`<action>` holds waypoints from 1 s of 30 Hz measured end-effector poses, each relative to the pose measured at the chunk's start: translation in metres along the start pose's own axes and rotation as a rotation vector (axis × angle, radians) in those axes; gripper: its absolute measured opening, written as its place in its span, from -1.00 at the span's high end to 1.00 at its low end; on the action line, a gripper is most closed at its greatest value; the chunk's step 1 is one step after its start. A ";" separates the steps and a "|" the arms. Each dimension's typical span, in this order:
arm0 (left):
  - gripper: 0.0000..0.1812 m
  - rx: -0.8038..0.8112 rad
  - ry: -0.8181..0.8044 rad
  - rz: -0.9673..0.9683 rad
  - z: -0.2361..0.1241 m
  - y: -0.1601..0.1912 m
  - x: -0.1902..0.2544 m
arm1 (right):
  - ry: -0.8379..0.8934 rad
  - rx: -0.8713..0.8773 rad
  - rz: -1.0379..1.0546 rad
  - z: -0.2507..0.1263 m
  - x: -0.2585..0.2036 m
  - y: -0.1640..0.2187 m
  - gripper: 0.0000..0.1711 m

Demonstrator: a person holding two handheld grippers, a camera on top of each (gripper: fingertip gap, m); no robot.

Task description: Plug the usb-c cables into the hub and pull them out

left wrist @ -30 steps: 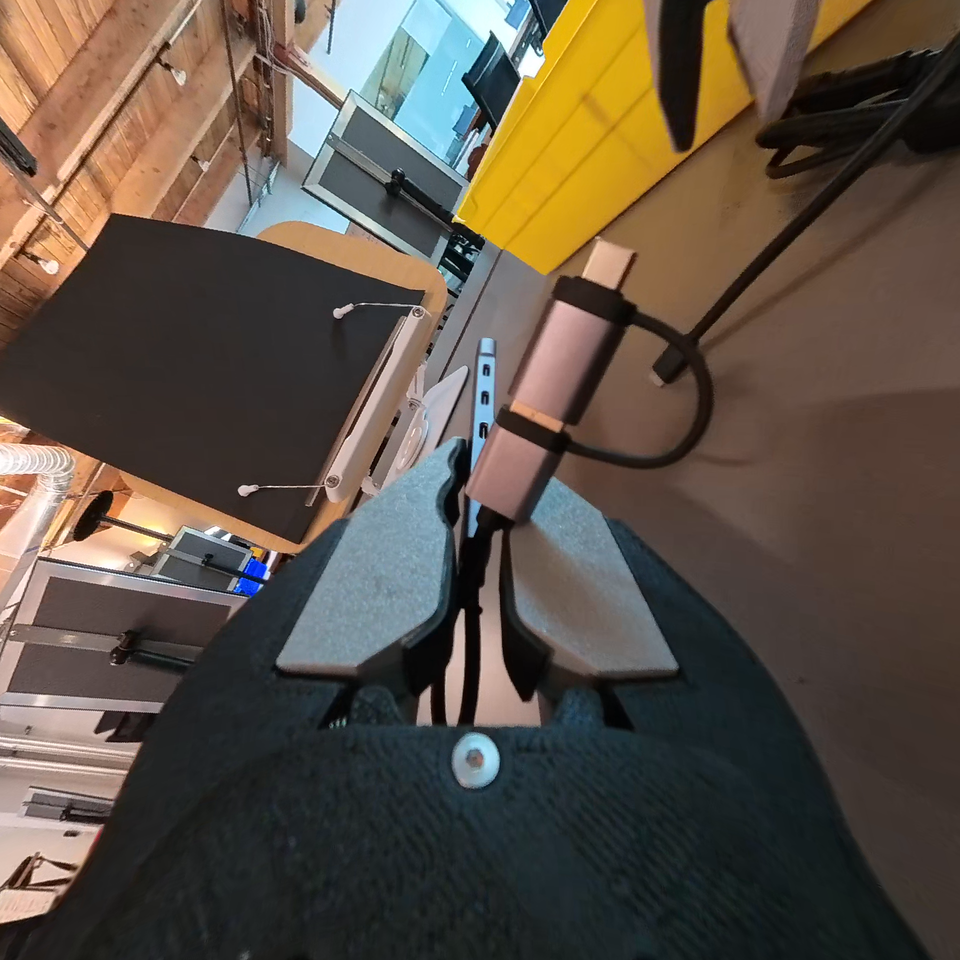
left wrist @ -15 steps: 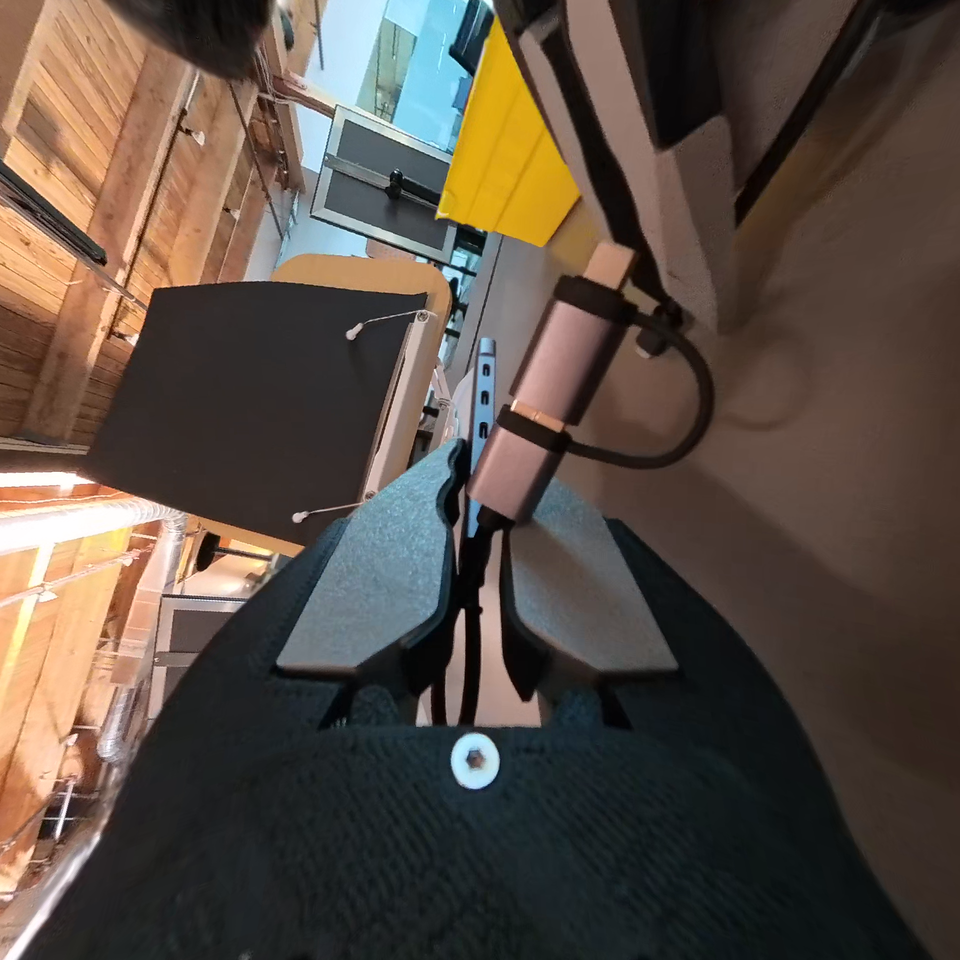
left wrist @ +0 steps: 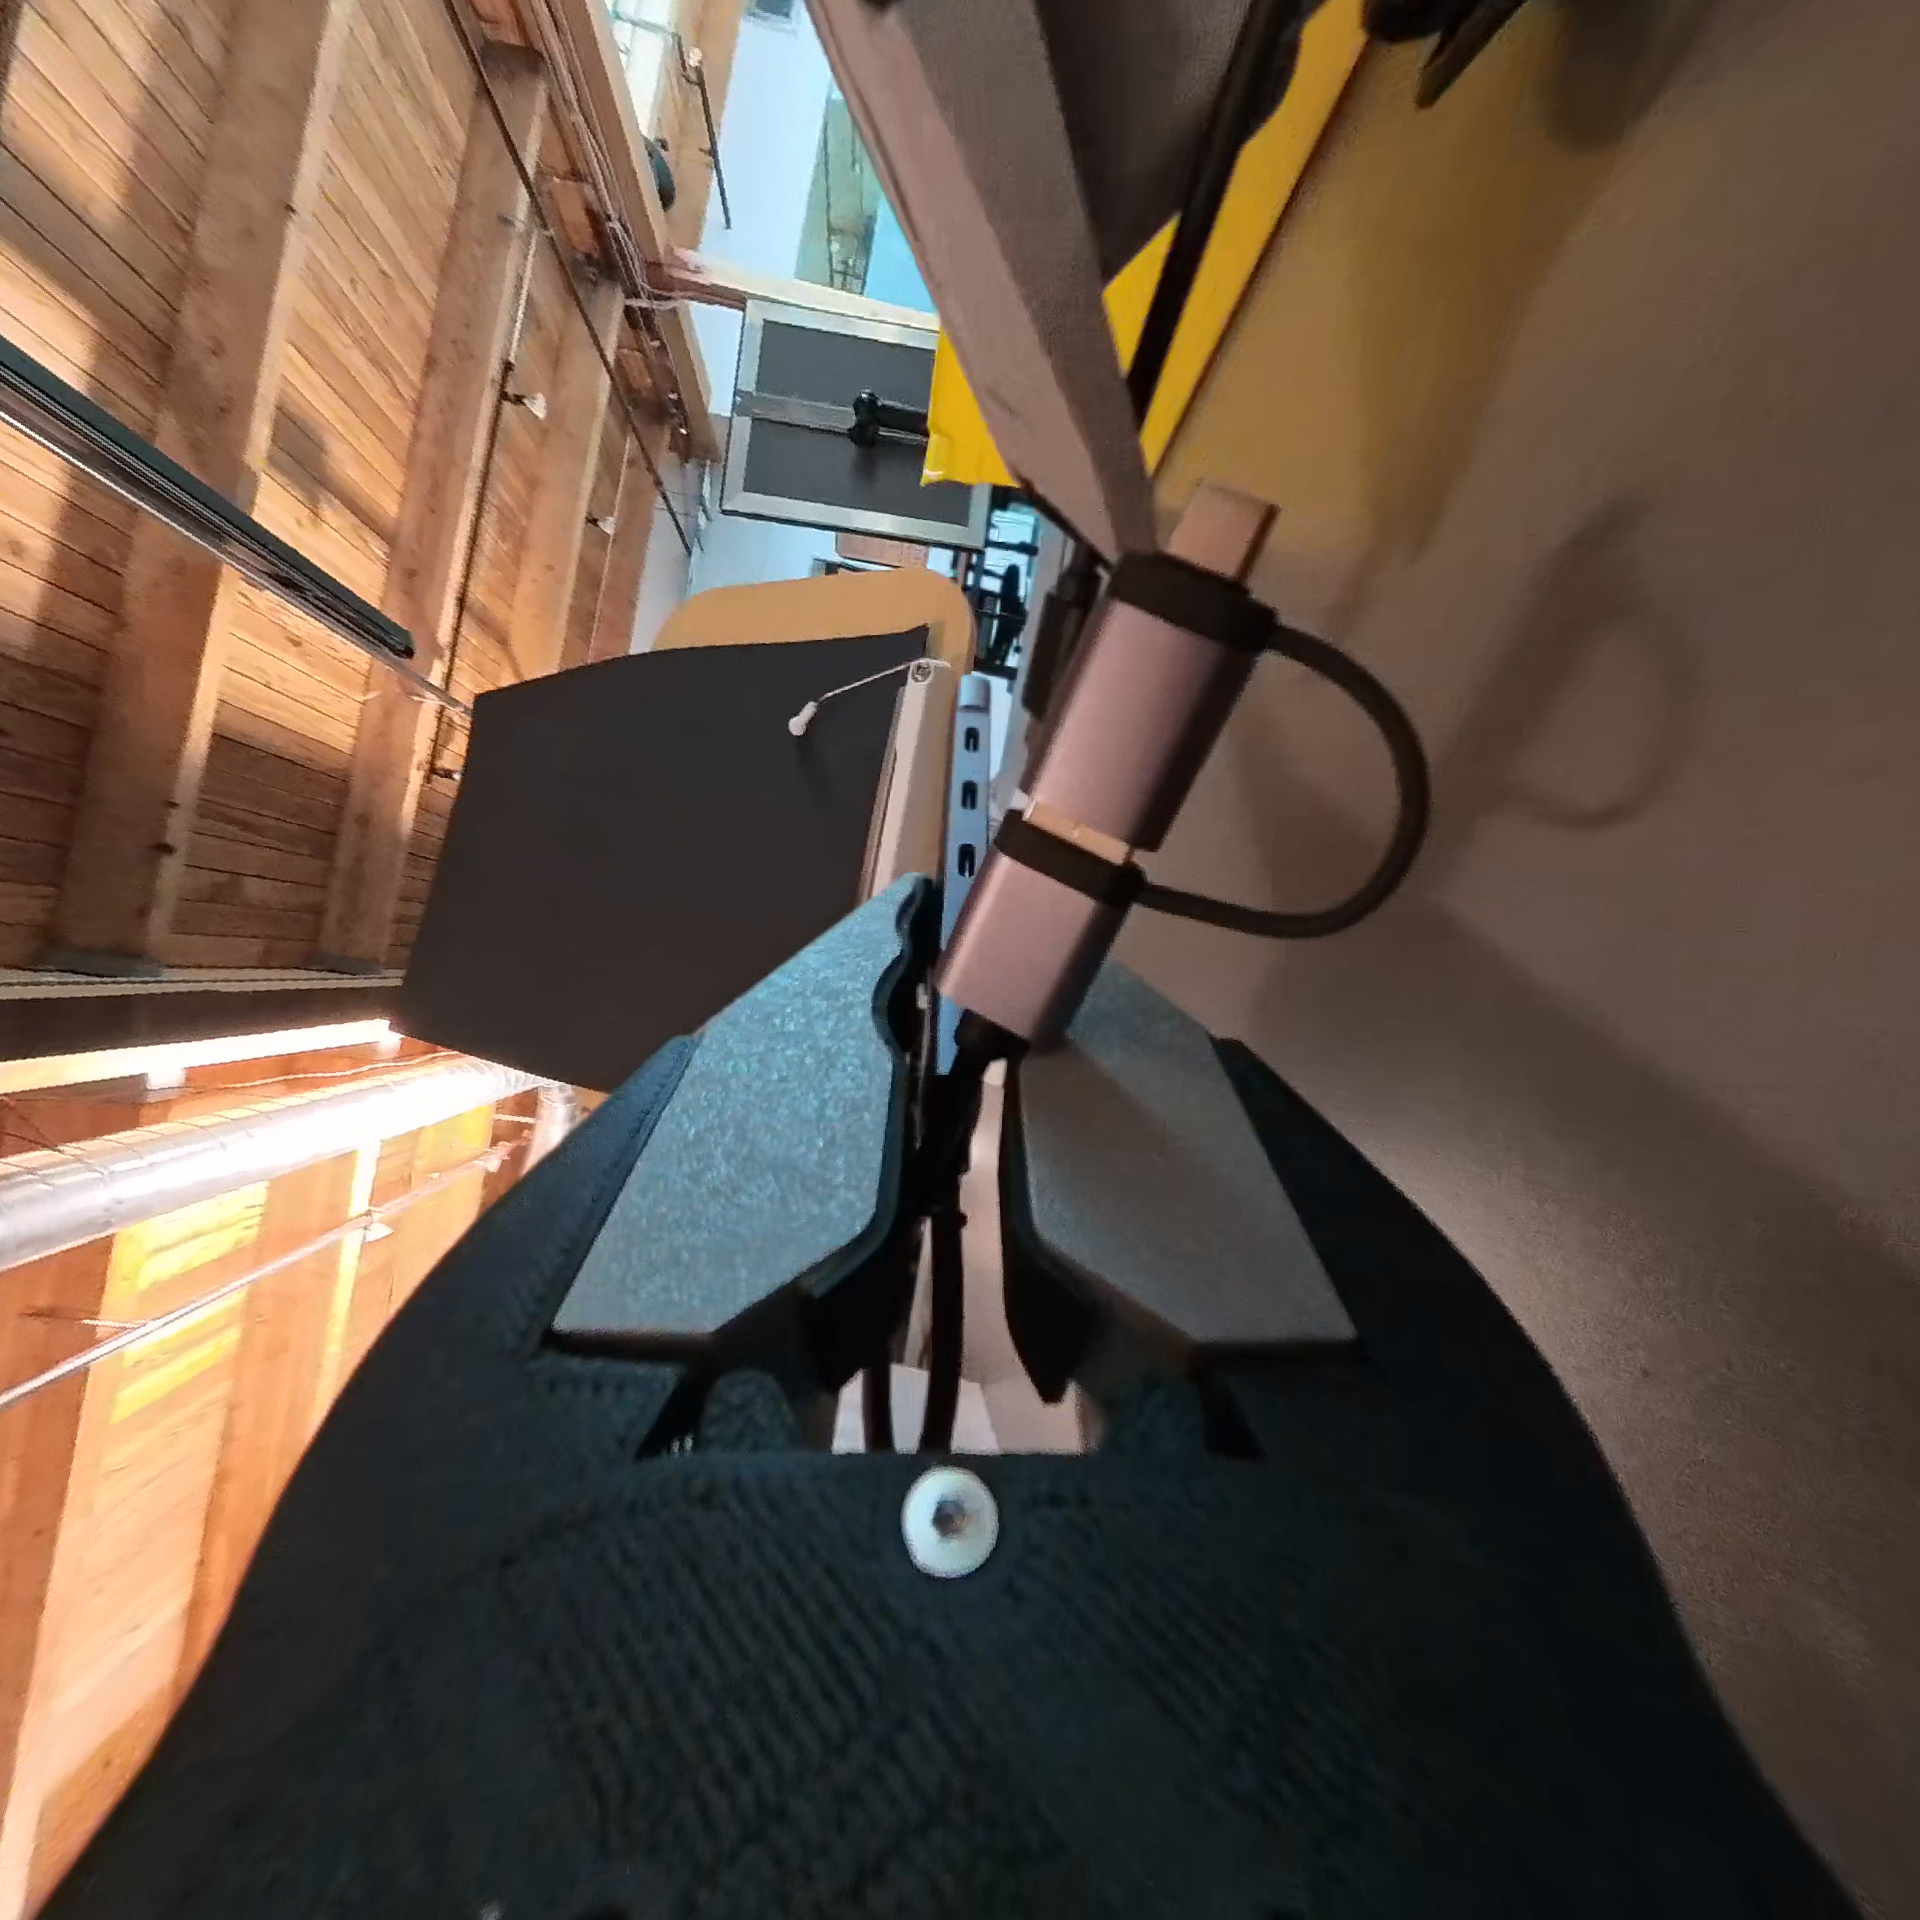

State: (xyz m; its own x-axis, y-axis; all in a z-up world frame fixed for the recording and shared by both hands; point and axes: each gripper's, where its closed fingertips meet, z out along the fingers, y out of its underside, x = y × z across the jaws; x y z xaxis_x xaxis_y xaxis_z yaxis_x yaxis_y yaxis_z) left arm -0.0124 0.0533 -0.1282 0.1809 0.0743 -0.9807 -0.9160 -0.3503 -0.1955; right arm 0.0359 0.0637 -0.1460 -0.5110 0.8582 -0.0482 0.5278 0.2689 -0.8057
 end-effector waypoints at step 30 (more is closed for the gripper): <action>0.93 -0.087 -0.078 0.100 0.000 0.004 -0.008 | -0.279 0.293 0.448 0.014 -0.016 -0.024 0.99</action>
State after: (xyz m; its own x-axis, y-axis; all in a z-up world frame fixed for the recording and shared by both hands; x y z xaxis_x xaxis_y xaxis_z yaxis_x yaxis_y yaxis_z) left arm -0.0173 0.0518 -0.1212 0.0583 0.1062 -0.9926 -0.8930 -0.4389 -0.0994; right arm 0.0220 0.0373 -0.1336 -0.4617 0.7024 -0.5416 0.5438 -0.2582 -0.7985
